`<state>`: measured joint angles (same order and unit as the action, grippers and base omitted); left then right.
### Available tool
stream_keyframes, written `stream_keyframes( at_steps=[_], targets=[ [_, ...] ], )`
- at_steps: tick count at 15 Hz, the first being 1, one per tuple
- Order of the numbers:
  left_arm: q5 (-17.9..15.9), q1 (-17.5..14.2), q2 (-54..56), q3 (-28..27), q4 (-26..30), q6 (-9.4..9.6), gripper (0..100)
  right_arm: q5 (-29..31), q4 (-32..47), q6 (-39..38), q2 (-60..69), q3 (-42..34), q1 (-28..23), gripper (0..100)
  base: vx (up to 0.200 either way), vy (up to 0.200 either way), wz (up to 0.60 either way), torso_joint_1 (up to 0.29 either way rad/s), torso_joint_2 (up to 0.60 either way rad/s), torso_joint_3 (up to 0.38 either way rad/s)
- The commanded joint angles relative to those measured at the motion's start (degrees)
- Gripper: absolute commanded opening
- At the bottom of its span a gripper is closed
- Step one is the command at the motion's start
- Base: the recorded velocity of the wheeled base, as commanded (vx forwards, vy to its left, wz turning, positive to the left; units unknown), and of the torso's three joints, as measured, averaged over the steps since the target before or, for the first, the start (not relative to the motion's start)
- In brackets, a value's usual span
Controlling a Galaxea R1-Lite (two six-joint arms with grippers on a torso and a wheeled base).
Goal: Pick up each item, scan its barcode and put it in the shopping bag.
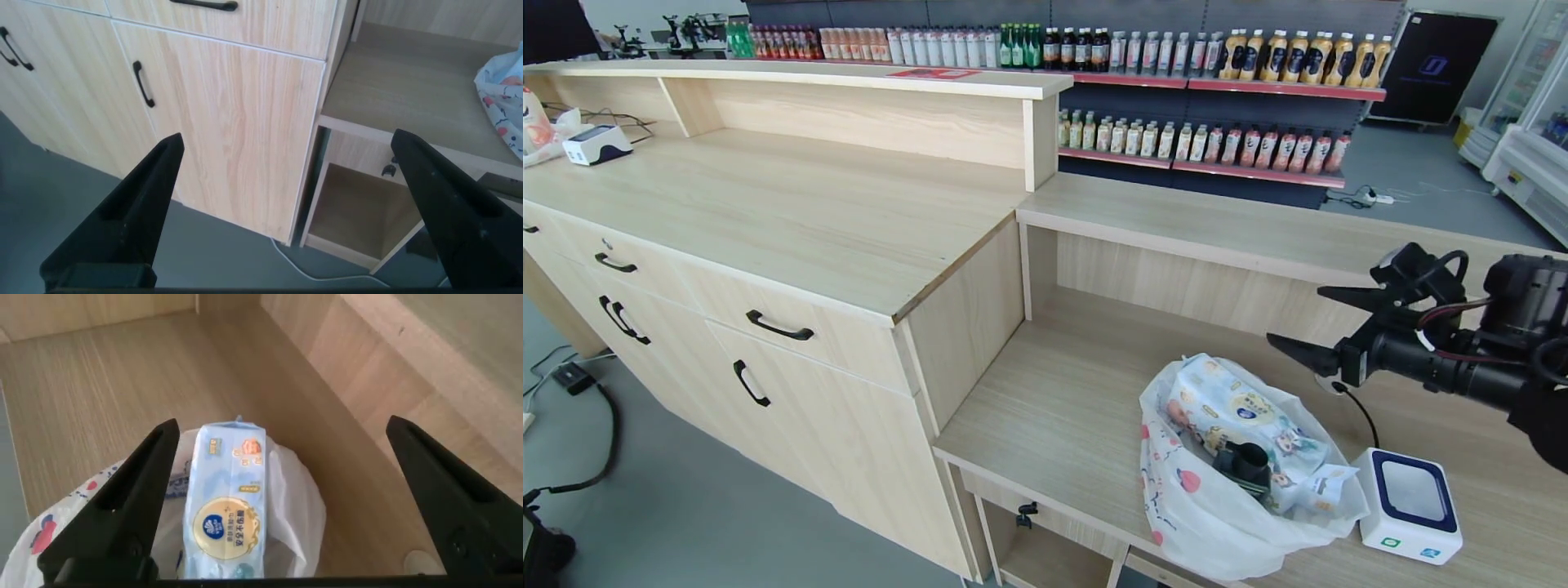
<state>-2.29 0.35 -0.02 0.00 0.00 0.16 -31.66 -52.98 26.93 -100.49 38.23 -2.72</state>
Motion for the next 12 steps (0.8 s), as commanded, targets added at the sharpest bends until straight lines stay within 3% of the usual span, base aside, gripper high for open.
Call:
stream_keyframes(
  at_steps=[1, 4, 7, 9, 12],
  targets=[
    [0.01, 0.00, -0.06, 0.00, 0.00, 0.02, 100, 5.91, 0.07, 1.02, 9.43, 0.27, -0.18, 100, 0.000, 0.000, -0.60, 0.002, 0.00, 0.007],
    [0.01, 0.00, -0.06, 0.00, 0.00, 0.02, 100, 10.48, 0.86, -3.46, 14.00, 3.34, -0.01, 100, 0.000, 0.000, -0.60, -0.102, 0.24, 0.154],
    [0.01, 0.00, -0.06, 0.00, 0.00, 0.02, 100, 17.07, 11.14, -6.71, 19.19, 6.77, -0.36, 100, 0.000, 0.000, -0.60, -0.144, 0.37, 0.216],
    [0.01, 0.00, -0.06, 0.00, 0.00, 0.02, 100, 26.03, 20.55, -10.23, 22.79, 10.55, -0.01, 100, 0.000, 0.000, -0.60, -0.159, 0.39, 0.230],
    [0.01, 0.00, -0.06, 0.00, 0.00, 0.02, 100, 30.96, 22.13, -13.31, 26.92, 5.28, -0.45, 100, 0.000, 0.000, -0.20, -0.173, 0.45, 0.268]
  ],
)
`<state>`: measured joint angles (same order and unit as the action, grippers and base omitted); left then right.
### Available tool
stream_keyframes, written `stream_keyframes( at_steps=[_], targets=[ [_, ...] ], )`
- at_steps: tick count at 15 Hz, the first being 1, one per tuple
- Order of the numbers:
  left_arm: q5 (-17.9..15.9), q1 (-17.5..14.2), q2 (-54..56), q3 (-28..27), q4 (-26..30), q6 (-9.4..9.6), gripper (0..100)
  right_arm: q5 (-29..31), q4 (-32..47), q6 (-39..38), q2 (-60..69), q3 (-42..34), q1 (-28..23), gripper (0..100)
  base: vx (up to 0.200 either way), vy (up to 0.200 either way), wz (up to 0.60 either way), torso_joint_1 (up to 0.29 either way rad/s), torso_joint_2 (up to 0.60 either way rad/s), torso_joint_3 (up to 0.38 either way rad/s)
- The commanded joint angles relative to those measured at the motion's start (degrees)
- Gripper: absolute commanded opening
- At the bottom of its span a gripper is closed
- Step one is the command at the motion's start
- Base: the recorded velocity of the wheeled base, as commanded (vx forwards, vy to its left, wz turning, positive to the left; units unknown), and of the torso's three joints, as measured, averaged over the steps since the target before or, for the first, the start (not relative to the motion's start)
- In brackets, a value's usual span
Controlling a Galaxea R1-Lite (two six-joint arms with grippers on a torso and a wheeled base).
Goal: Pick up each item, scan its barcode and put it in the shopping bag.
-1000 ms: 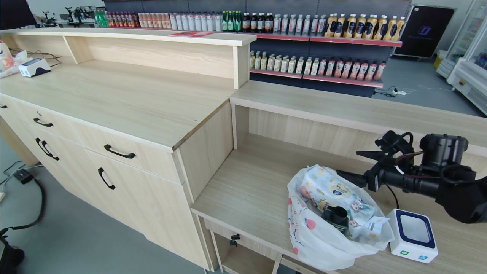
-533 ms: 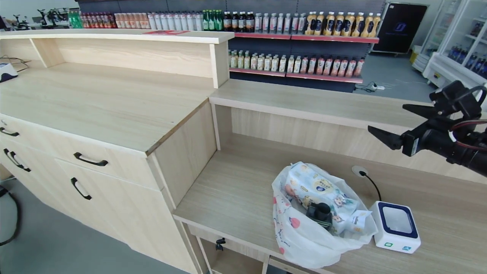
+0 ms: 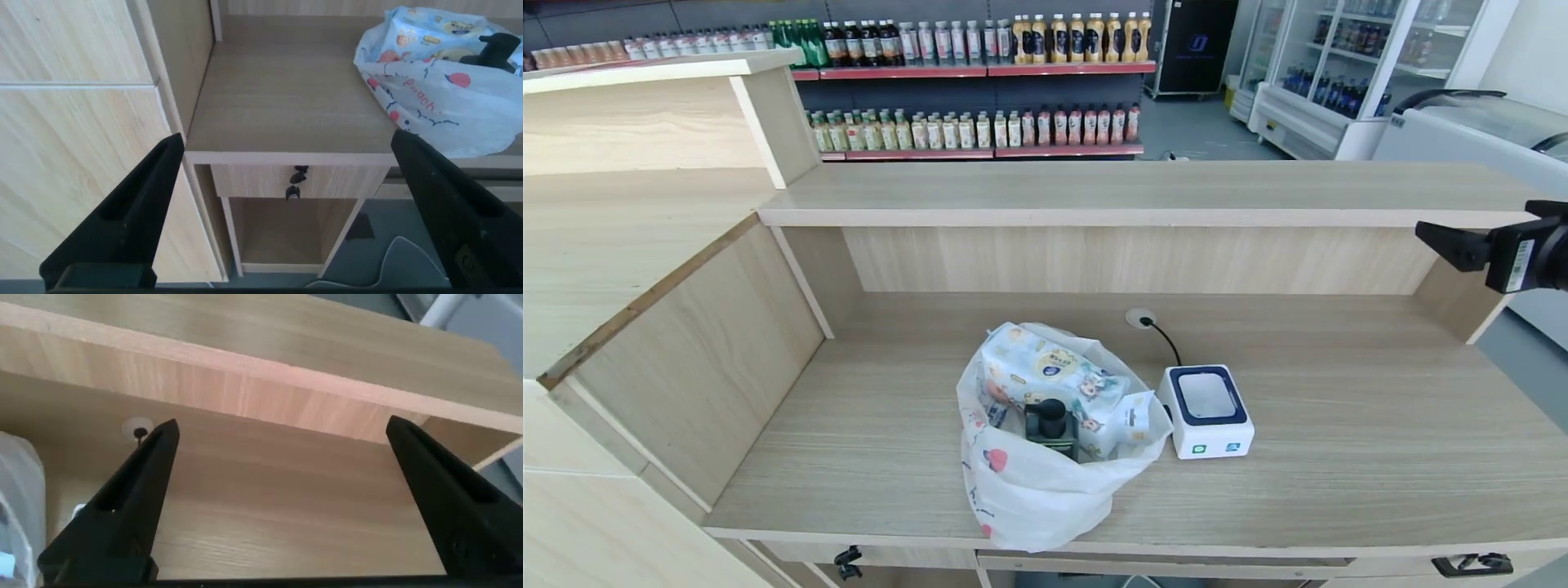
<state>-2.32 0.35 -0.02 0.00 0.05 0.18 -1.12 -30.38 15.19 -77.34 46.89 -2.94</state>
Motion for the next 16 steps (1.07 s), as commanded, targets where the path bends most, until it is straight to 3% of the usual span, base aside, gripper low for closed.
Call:
stream_keyframes(
  at_steps=[1, 5, 7, 8, 10, 11, 13, 16],
  targets=[
    [0.03, 0.00, -0.06, 0.00, -0.05, -0.01, 100, 0.59, -1.09, -3.41, 5.71, -6.02, -0.40, 100, 0.000, 0.000, 0.00, -0.115, 0.28, 0.178],
    [0.03, 0.00, -0.06, 0.00, -0.05, -0.01, 100, 0.42, -0.91, -6.58, 18.36, -24.30, -0.75, 100, 0.000, 0.000, 0.00, -0.022, 0.07, 0.040],
    [0.03, 0.00, -0.06, 0.00, -0.05, -0.01, 100, 0.51, -1.17, -7.98, 26.62, -37.92, -1.02, 100, 0.000, 0.000, 0.00, 0.000, 0.00, 0.000],
    [0.03, 0.00, -0.06, 0.00, -0.05, -0.09, 100, 0.51, 0.58, -8.86, 36.73, -46.89, -0.84, 100, 0.000, 0.000, 0.00, 0.000, 0.00, 0.000],
    [0.03, 0.00, -0.06, 0.00, -0.05, -0.09, 100, 0.86, 27.65, -13.43, 58.18, -46.89, -0.14, 100, 0.000, 0.000, 0.00, 0.000, 0.00, 0.000],
    [0.03, 0.00, -0.06, 0.00, -0.05, -0.09, 100, 1.65, 31.17, -14.93, 64.51, -46.62, 0.65, 100, 0.000, 0.000, 0.00, 0.000, 0.00, 0.000],
    [-0.06, 0.00, 0.02, 0.00, -0.05, -0.01, 100, 1.56, 30.38, -14.22, 72.68, -46.89, 1.97, 100, 0.000, 0.000, 0.00, 0.000, 0.00, 0.000],
    [0.03, 0.00, -0.06, 0.00, -0.05, -0.01, 100, 1.56, 30.47, -14.57, 77.07, -46.89, 2.32, 100, 0.000, 0.000, 0.00, 0.000, 0.00, 0.000]
  ],
)
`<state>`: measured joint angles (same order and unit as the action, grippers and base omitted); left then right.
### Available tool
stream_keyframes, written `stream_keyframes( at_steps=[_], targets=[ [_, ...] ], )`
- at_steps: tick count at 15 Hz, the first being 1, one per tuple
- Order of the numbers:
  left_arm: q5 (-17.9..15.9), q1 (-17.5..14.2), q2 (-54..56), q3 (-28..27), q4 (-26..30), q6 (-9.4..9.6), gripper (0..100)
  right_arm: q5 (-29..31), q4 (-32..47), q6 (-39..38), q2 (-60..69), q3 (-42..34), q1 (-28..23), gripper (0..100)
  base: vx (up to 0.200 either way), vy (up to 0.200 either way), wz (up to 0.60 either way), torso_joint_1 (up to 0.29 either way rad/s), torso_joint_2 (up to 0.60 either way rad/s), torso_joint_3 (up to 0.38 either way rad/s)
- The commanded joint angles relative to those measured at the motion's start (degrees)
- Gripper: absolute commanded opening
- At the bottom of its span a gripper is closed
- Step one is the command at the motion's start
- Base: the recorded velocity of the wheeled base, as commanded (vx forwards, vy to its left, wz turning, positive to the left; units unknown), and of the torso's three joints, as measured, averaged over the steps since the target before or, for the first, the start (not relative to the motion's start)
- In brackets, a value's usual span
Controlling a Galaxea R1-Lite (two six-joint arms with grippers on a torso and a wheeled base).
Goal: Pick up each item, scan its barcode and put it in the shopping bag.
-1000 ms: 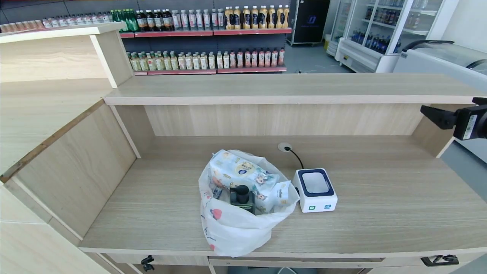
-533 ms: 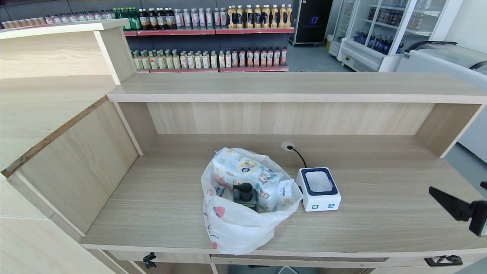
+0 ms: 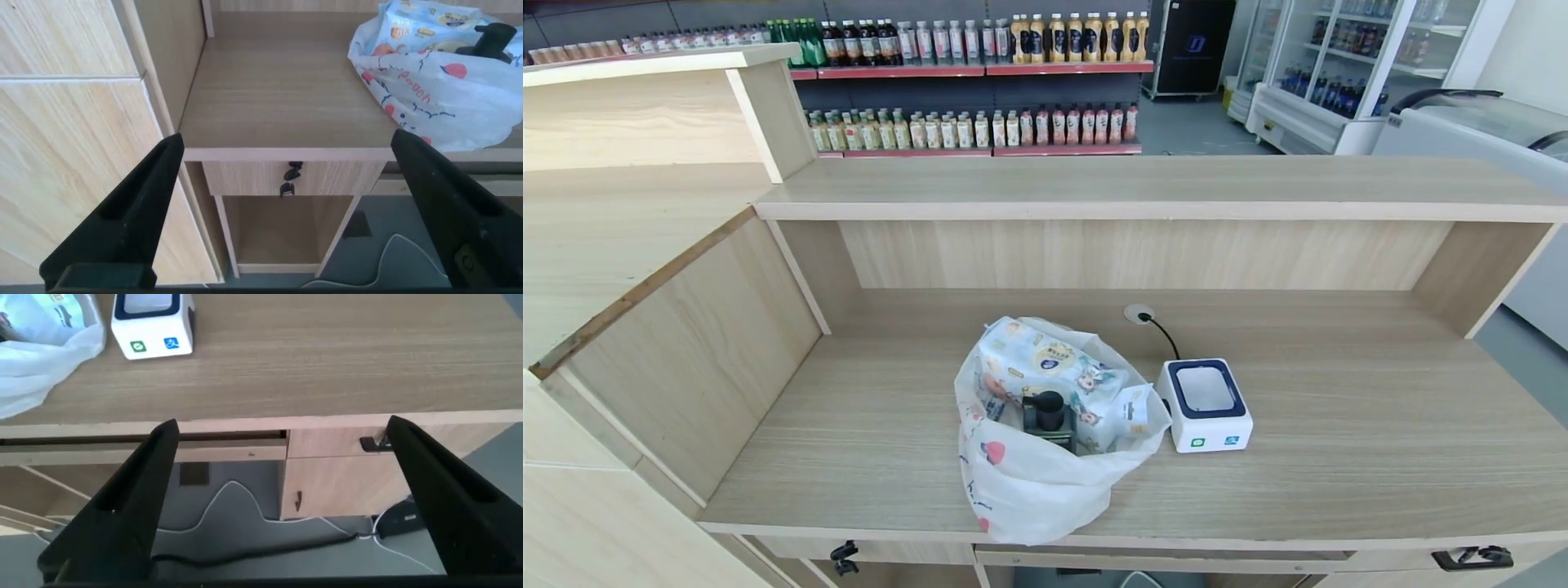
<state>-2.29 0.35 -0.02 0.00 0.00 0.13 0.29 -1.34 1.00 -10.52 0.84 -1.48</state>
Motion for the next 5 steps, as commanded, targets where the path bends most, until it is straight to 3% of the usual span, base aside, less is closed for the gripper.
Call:
stream_keyframes(
  at_steps=[1, 5],
  targets=[
    [0.01, 0.00, 0.02, 0.00, 0.00, -0.05, 100, 0.15, 1.52, -0.38, 10.34, -0.84, 0.86, 100, 0.000, 0.000, 0.00, 0.000, 0.00, 0.000],
    [0.01, 0.00, -0.06, 0.00, 0.00, 0.04, 100, 0.15, 1.43, -0.21, 10.43, -0.84, 0.95, 100, 0.000, 0.000, 0.00, 0.000, 0.00, 0.000]
  ],
)
